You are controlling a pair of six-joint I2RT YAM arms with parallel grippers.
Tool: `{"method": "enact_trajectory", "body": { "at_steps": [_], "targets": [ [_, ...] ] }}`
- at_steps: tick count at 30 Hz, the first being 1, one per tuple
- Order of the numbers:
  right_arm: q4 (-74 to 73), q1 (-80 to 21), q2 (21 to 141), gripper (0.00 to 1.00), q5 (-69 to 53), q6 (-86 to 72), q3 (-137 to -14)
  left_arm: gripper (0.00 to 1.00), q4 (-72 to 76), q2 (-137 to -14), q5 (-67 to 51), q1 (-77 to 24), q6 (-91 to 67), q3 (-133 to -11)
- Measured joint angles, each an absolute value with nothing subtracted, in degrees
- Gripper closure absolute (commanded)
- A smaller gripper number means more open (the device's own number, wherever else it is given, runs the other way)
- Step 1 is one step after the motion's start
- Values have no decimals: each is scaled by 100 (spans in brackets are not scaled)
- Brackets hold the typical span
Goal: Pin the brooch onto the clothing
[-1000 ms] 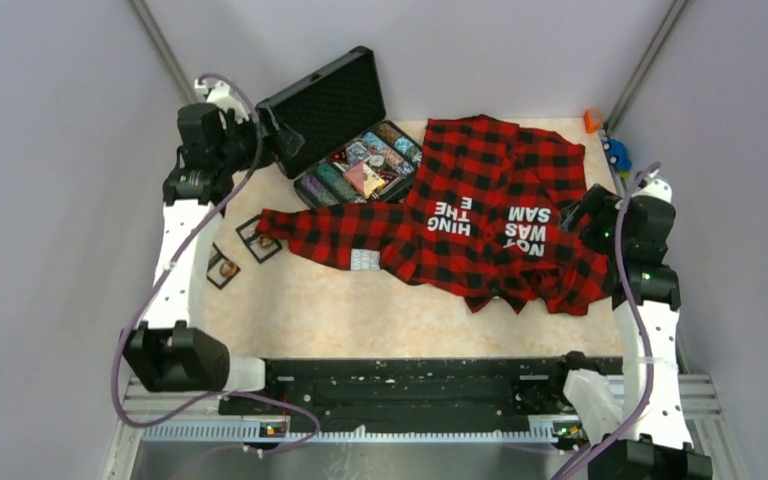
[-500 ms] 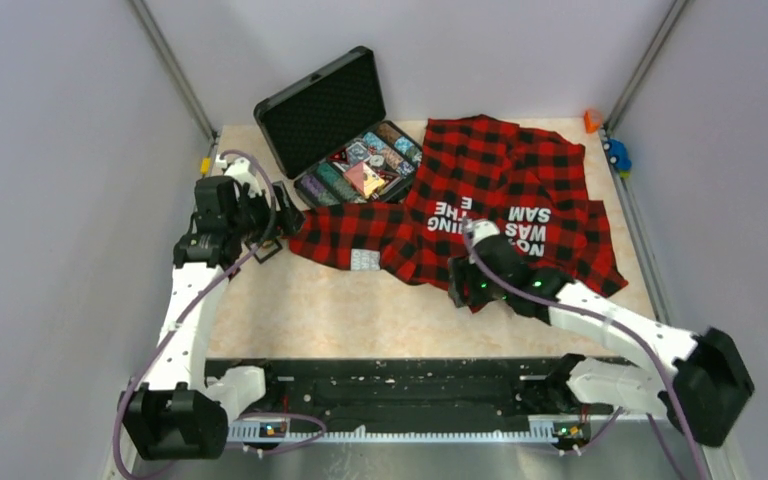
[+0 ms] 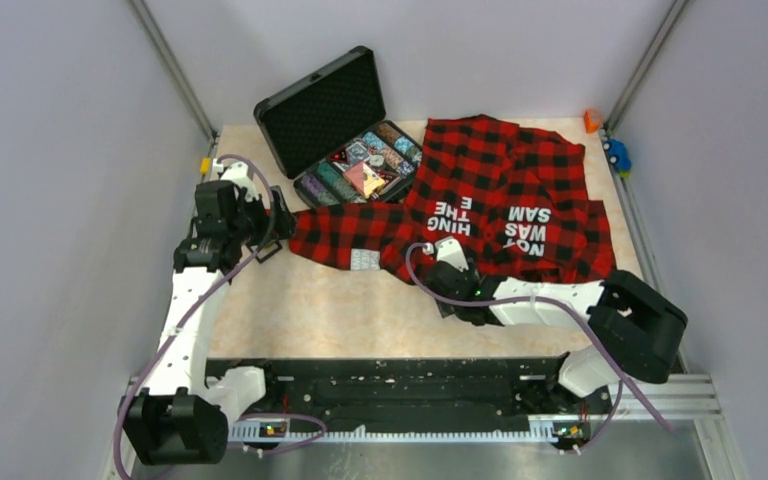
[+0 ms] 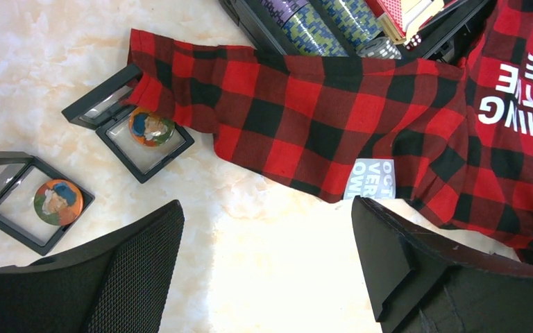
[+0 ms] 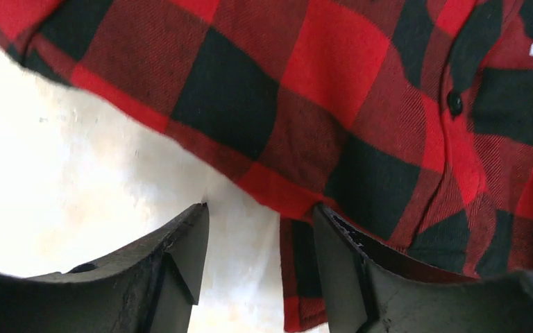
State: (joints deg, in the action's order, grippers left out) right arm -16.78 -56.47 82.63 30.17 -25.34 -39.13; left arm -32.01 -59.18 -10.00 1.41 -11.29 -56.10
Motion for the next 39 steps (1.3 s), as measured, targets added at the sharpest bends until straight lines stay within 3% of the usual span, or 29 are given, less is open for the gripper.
{"method": "enact_trajectory", "body": {
  "at_steps": [3, 7, 10, 16, 25, 32, 36, 39],
  "targets": [
    [-1516, -5649, 8521, 50, 3315, -2534, -4005, 7, -3201, -5907, -954, 141, -1100, -5594],
    [-1275, -5649, 8882, 68, 3632, -2502, -4187, 7, -3201, -5898, -915, 141, -1072, -5590],
    [-1219, -5651, 9111, 100, 3896, -2449, -4316, 7, -3203, -5894, -884, 141, -1052, -5590],
    [-2110, -5649, 9227, 100, 3857, -2272, -4821, 7, -3203, -5859, -803, 141, -1039, -5579],
    [-4040, -5271, 8646, 100, 2257, -1706, -6816, 7, -3203, -5833, -788, 141, -1031, -5570],
    [-3463, -3328, 9301, 56, 1675, -1308, -6954, 7, -3201, -5808, -794, 141, -1033, -5561],
    [-3450, -3052, 9703, 41, 1815, -1223, -7076, 7, -3201, -5808, -834, 141, -1033, -5546],
    [-3413, -3387, 9430, 36, 2012, -1111, -7017, 7, -3203, -5811, -875, 141, -1033, -5533]
  ]
}}
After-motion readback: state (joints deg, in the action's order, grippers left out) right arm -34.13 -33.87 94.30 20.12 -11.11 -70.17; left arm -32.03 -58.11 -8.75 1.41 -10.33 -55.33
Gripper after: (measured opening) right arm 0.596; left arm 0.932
